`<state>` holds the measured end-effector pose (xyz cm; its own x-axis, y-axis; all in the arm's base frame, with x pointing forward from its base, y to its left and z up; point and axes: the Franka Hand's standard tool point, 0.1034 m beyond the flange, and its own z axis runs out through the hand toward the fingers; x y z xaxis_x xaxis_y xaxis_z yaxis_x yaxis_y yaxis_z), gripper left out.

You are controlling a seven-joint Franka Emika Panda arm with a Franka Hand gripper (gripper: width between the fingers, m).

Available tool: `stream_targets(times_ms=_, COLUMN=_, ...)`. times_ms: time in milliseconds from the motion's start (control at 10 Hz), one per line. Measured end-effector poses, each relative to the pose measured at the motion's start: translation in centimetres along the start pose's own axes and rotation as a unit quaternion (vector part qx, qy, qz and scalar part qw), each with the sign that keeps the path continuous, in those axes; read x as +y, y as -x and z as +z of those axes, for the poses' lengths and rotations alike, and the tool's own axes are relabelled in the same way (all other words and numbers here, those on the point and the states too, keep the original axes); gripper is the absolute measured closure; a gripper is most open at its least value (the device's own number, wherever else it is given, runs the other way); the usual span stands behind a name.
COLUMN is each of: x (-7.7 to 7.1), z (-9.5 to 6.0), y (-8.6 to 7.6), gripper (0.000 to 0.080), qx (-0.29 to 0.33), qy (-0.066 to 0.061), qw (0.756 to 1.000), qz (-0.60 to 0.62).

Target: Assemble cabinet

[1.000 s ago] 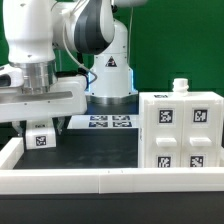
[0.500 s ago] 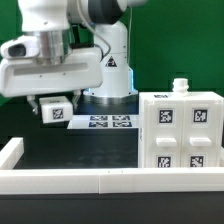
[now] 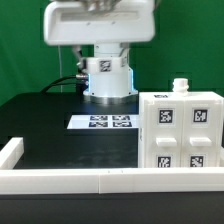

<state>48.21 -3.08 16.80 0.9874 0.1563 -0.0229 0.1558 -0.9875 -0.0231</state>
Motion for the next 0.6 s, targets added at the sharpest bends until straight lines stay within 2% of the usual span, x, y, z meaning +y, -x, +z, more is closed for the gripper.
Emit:
stream_targets(times_ms=100, x=-1.7, z=-0.8, y=-1.8, gripper=0.0236, qx=0.003, qy=0.005, qw=1.0, qz=0.018)
stream_targets(times_ms=200, x=-3.6, z=-1.3, y=-4.1, gripper=0.0236, qx=0.004, qy=0.004, qw=0.999, qz=0.041)
stream_targets(times_ms=300, x=-4.6, z=-1.4, y=-5.8, gripper=0.0236, qx=0.011, qy=0.004, qw=0.999, qz=0.041)
stream_targets(times_ms=600, x=-4.2, z=-1.1, y=-5.3, gripper=0.0236, qx=0.008, qy=0.004, qw=0.999, qz=0.037)
